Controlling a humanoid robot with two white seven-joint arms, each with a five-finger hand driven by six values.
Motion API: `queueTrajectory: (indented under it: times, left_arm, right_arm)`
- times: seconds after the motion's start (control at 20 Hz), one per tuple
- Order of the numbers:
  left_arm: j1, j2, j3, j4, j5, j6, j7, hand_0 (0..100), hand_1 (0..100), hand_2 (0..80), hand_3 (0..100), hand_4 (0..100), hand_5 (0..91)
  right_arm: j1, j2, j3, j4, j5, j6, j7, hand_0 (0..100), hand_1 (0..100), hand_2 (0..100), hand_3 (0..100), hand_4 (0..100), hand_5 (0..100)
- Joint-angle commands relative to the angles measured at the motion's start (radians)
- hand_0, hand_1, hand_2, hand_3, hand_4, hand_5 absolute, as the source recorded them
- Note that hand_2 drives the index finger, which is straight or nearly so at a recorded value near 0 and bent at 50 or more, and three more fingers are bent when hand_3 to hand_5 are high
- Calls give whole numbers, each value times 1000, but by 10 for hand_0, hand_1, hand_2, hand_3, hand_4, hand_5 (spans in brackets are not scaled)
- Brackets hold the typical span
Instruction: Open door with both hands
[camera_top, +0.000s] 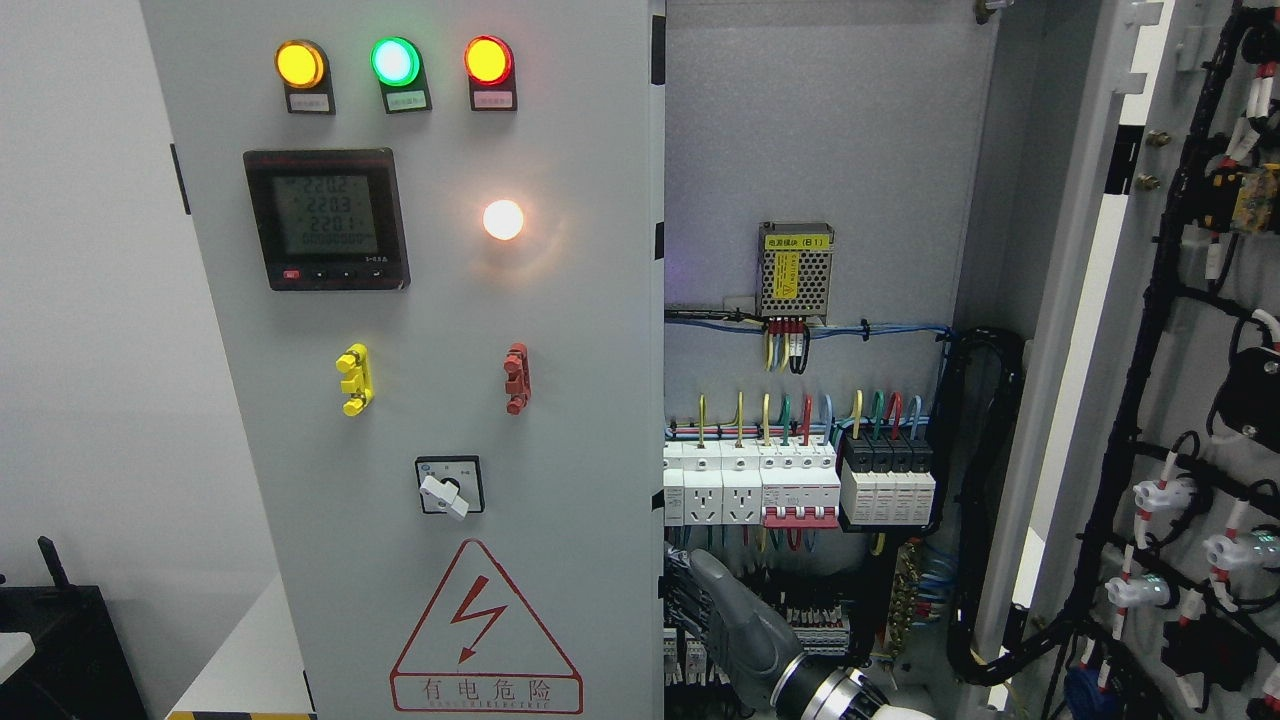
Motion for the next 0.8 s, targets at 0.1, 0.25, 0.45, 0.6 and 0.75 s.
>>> queueTrajectory:
  times: [0.1, 0.25, 0.45, 0.6, 0.75]
  left_arm:
    - [-2, 0, 0, 0, 0, -1, 0, 0, 0, 0, 0, 31, 0]
    - [0, 0, 0, 0, 0, 0, 0, 0, 0, 0, 0, 31, 0]
    - [0, 0, 0, 0, 0, 0, 0, 0, 0, 0, 0, 31, 0]
    - [-2, 0, 0, 0, 0, 0, 0, 0, 0, 0, 0, 31, 0]
    - [0, 0, 0, 0, 0, 0, 0, 0, 0, 0, 0, 31, 0]
  right_arm:
    - [-2, -4, -3, 20, -15, 1, 27, 107, 0, 0, 0, 0, 0]
    - [-3, -4, -3, 19, -15, 19, 28, 107, 0, 0, 0, 0, 0]
    - [-9, -4, -3, 19, -15, 30, 30, 107, 0, 0, 0, 0, 0]
    - [-9, -4, -3, 17, -15, 31, 30, 107, 0, 0, 0, 0, 0]
    - [-11, -4, -5, 17, -15, 31, 68, 107, 0, 0, 0, 0, 0]
